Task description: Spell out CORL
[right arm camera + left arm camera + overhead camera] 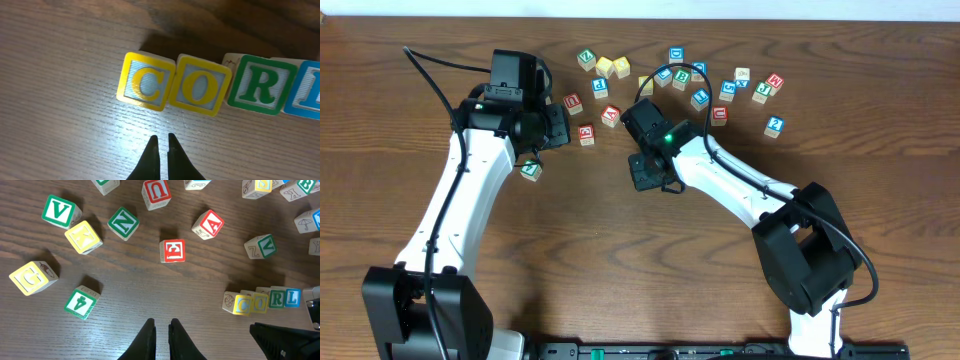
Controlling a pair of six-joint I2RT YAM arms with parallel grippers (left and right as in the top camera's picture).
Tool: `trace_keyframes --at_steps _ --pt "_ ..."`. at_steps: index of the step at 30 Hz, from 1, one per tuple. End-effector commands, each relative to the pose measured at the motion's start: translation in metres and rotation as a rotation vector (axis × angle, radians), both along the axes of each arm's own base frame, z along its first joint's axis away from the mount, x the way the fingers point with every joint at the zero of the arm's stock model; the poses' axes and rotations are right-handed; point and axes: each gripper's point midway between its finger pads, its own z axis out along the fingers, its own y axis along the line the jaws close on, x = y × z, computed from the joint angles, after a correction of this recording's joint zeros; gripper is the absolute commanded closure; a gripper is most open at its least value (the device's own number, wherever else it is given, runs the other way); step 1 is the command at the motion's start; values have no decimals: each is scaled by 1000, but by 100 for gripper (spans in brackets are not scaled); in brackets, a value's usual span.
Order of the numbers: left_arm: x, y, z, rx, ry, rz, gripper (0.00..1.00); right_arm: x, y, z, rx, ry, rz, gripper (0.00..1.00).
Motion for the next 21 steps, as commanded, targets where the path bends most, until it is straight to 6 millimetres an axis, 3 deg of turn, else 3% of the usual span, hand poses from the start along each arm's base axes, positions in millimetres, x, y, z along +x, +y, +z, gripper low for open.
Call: trace_keyframes --at_steps 1,21 --pt "2 2 7 15 -19 -6 89 1 -6 -10 -35 2 -37 98" --pt "2 2 6 15 -19 -6 90 15 -15 -17 -54 -29 -83 98"
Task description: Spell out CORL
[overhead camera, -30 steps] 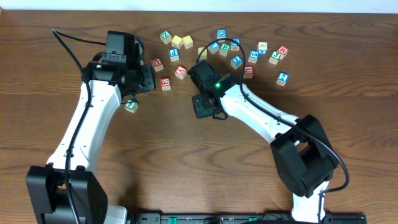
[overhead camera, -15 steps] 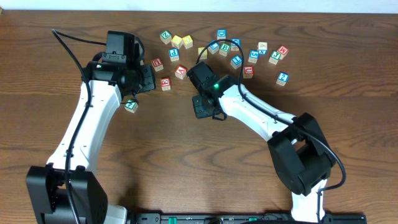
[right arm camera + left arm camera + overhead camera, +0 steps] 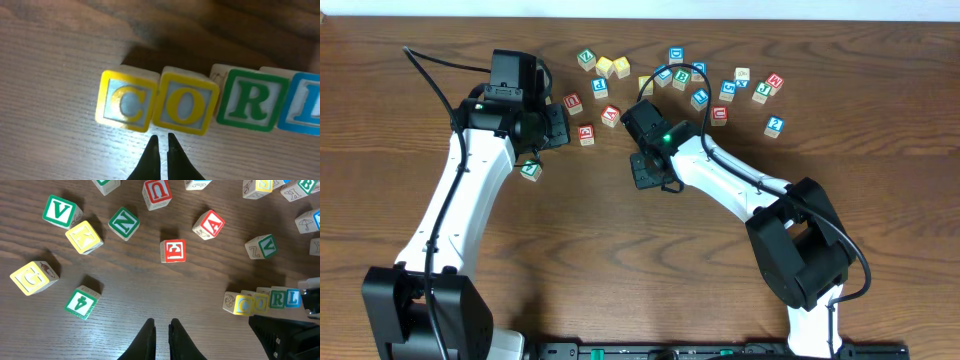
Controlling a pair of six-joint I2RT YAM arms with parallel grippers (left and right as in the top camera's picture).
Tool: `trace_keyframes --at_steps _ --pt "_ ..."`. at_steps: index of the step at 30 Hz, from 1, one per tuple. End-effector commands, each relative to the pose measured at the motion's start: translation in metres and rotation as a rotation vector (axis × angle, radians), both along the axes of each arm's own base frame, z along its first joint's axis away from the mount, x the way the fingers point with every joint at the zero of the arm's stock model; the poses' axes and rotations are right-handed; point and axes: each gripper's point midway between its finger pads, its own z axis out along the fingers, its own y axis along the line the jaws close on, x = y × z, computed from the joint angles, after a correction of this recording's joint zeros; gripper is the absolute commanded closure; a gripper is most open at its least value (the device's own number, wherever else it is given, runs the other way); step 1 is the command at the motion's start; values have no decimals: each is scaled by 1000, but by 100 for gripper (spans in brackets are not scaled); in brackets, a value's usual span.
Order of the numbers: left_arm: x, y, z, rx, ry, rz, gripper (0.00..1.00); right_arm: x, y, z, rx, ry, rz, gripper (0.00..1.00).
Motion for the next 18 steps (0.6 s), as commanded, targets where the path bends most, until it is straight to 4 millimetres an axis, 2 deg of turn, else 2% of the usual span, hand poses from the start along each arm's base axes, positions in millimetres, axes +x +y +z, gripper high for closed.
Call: trace_keyframes --at_steps 1,10,18 --pt "2 2 6 14 -19 -7 90 5 -9 -6 -30 -13 -43 98" --pt "2 2 6 14 -19 -7 89 10 -9 -4 -32 -34 -48 98" --pt "2 2 6 14 -19 -7 89 6 -8 -4 -29 -20 -42 99"
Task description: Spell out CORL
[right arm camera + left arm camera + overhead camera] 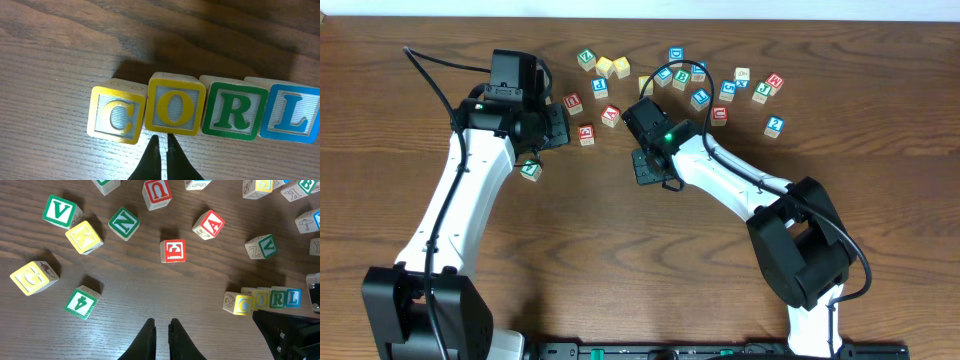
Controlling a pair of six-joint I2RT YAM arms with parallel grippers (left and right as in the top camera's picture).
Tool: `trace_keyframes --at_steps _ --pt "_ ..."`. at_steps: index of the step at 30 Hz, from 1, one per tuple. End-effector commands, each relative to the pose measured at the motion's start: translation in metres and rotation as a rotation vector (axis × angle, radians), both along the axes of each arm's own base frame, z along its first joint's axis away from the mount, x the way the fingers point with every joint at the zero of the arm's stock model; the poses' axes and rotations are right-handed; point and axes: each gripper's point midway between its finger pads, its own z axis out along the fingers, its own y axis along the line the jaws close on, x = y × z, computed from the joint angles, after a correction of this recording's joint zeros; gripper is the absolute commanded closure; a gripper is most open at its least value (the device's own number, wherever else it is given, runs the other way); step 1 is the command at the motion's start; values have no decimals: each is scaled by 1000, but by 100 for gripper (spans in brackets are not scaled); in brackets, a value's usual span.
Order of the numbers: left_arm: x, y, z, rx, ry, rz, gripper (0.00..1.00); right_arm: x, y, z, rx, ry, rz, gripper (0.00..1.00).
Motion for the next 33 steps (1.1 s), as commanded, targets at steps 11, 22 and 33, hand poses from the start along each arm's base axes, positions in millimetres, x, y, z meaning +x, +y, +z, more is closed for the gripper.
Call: trace_keyframes --at_steps 11,22,33 --pt "2 2 6 13 -18 -7 90 -24 6 2 12 89 44 99" --pt "4 16 6 84 -27 31 89 -23 21 1 52 70 57 99" --pt "10 36 8 85 -44 85 89 -20 26 -3 68 67 61 99"
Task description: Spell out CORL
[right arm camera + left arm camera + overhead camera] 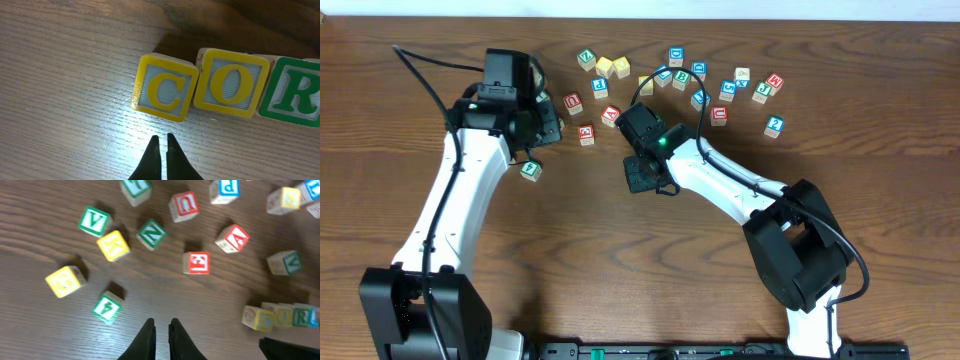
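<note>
The row of letter blocks lies on the table. In the right wrist view the yellow C (163, 95) sits slightly tilted beside the yellow O (231, 82), with the green R (292, 97) at the frame edge; the L is out of that view. My right gripper (163, 141) is shut and empty, its tips just below the C. The left wrist view shows the row (280, 316) at lower right. My left gripper (162, 325) is shut, empty, over bare wood. Overhead, the right wrist (642, 165) hides the row.
Loose blocks lie scattered beyond the left gripper: V (94, 221), K (113, 245), N (151, 234), U (183, 206), A (233, 237), E (197, 263), a green 4 (106, 307). More blocks (720, 85) are spread along the table's far side.
My right gripper has shifted left, from under the C-O seam to under the C, which now sits a little askew. My left wrist has drawn back, so its blocks look smaller.
C, O, R, L stood in a row throughout. My shut right gripper was below the C-O seam, then close against those two blocks, then farther back with all four letters in view, and now under the C. The left arm stayed still until now.
</note>
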Controlling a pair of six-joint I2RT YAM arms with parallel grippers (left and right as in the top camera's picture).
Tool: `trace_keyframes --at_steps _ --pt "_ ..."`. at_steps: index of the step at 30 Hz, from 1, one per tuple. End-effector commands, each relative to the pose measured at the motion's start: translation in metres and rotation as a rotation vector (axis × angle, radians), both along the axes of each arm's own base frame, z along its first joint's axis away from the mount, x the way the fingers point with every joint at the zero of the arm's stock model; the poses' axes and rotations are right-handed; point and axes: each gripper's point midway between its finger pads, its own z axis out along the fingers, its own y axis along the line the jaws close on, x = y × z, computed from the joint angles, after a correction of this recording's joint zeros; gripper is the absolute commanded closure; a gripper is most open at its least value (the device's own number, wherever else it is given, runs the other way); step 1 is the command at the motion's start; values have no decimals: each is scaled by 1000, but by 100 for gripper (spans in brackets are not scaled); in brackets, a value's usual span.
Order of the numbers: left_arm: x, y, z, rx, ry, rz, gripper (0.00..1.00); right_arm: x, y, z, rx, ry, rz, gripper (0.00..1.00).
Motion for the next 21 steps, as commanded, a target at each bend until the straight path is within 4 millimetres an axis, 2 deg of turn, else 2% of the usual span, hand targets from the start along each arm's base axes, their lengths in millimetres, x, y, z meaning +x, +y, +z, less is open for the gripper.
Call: trace_keyframes --at_steps 1,11,17,21 --pt "4 13 7 20 -24 22 89 -1 5 -2 7 5 5 99" --pt "5 30 8 20 -27 65 89 -6 13 -1 40 25 6 99" --pt "5 32 8 20 -27 69 89 -7 20 0 64 26 13 99" --pt "5 32 8 20 -27 69 89 -6 20 -7 55 28 12 98"
